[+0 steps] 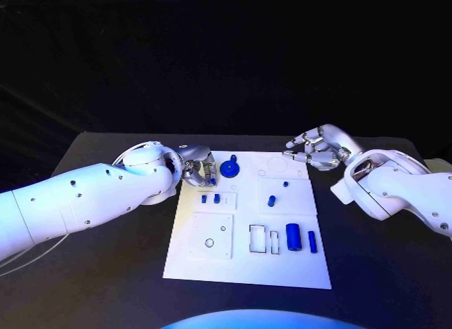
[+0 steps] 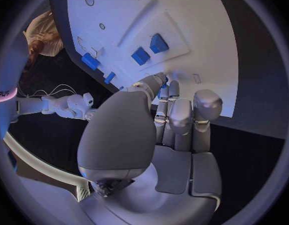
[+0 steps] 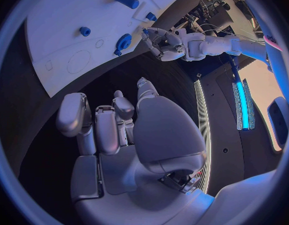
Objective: Assemble the parts on the task board
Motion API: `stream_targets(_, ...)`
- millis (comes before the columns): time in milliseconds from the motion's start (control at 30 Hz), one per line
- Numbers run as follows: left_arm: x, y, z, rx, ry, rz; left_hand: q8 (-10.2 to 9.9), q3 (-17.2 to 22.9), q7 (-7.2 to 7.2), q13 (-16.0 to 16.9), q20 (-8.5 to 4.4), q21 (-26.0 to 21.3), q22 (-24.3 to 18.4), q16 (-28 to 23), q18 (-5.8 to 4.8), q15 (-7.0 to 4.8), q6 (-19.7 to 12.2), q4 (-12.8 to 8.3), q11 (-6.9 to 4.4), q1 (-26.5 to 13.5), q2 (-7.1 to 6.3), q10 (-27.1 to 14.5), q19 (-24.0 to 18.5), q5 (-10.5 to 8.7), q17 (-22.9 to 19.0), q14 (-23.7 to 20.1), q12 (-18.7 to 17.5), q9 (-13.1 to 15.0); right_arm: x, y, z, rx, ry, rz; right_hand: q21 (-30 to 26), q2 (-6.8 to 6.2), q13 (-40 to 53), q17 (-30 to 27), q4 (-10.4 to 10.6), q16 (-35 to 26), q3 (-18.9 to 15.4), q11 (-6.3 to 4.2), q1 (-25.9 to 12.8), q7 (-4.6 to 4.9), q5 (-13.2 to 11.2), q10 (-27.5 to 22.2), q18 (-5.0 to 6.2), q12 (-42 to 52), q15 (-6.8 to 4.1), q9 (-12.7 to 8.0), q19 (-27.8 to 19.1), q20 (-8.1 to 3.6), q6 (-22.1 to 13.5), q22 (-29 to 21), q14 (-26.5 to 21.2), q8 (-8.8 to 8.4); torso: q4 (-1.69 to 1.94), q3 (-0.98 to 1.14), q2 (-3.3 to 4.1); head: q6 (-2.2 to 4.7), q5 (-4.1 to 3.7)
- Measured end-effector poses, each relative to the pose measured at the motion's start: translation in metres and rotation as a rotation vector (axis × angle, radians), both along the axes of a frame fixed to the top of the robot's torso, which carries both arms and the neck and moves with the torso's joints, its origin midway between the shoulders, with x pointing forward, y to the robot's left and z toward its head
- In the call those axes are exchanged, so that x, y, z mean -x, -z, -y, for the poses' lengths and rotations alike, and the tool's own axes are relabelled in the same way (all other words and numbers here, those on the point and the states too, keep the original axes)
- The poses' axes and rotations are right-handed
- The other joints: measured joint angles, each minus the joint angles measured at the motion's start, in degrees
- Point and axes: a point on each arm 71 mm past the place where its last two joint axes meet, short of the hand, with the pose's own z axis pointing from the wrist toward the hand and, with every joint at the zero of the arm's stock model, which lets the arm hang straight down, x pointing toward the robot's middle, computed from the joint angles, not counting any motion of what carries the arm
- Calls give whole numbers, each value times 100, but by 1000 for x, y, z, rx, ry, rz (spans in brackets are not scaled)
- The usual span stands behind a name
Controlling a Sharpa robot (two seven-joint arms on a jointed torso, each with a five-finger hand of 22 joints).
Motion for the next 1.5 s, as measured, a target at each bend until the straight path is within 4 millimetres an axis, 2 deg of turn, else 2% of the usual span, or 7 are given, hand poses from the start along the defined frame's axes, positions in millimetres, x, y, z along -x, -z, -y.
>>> stream_targets(1100,0,7,2,-7,5,-19,-10,0,0,-4,0,0,-3,0,0,0,-1,0,0,0,0,0,0,0,-5,0,-18,-19,0,0,-1,-1,-2,0,0,0,-2,0,0,0,0,0,0,0,0,0,0,0,0,0,0,0,0,0,0,0,1,1,0,-42,-3)
stream_targets(1233,0,7,2,-9,3,-20,-57,0,0,-22,0,0,-7,0,0,0,-1,0,0,-10,-11,0,0,0,-16,0,-63,-41,0,0,-1,-1,-2,0,0,0,-3,-1,0,0,0,0,0,0,0,0,-1,0,0,0,0,0,0,0,0,0,0,1,-3,-42,4)
stream_targets(1300,0,7,2,-11,1,-21,-136,0,70,-34,0,0,-12,0,0,0,-72,0,13,-46,-46,-13,0,1,-19,0,-101,-80,0,0,-1,-1,-2,0,0,0,-3,-1,0,0,0,0,0,0,0,0,0,0,0,0,0,0,0,0,0,0,0,1,-3,-41,5)
stream_targets(1367,0,8,1,-14,-1,-24,-292,-16,157,-36,0,0,7,11,0,17,-288,-16,73,-85,-85,-6,0,2,-25,10,-119,-170,0,0,-1,-1,-2,0,0,0,-3,-1,0,0,0,0,0,0,11,0,0,0,0,0,0,0,0,0,0,6,0,1,-3,-39,4)
stream_targets(1400,0,8,1,-15,-3,-25,-335,-16,186,-40,0,0,16,23,-38,45,-353,-16,103,-97,-97,0,0,2,-31,3,-130,-197,0,0,-1,-1,-2,0,0,0,-3,-6,0,0,0,0,0,0,22,0,0,0,0,0,0,0,0,0,0,21,0,1,-3,-38,4)
stream_targets(1433,0,8,1,-16,-4,-25,-354,-16,208,-40,0,0,19,23,-77,52,-375,-16,103,-97,-97,0,0,2,-31,11,-130,-210,0,0,-1,-1,-2,0,0,0,-3,-8,0,0,0,0,0,0,22,0,0,0,0,0,0,0,0,0,0,21,0,1,-3,-37,2)
stream_targets(1500,0,8,1,-18,-6,-26,-354,-16,235,-40,0,0,19,23,-88,52,-402,-16,104,-97,-97,0,0,2,-31,11,-130,-232,0,0,-1,-1,-2,0,0,0,-3,-8,0,0,0,0,0,0,22,0,0,0,0,0,0,0,0,0,0,21,0,0,-3,-32,0)
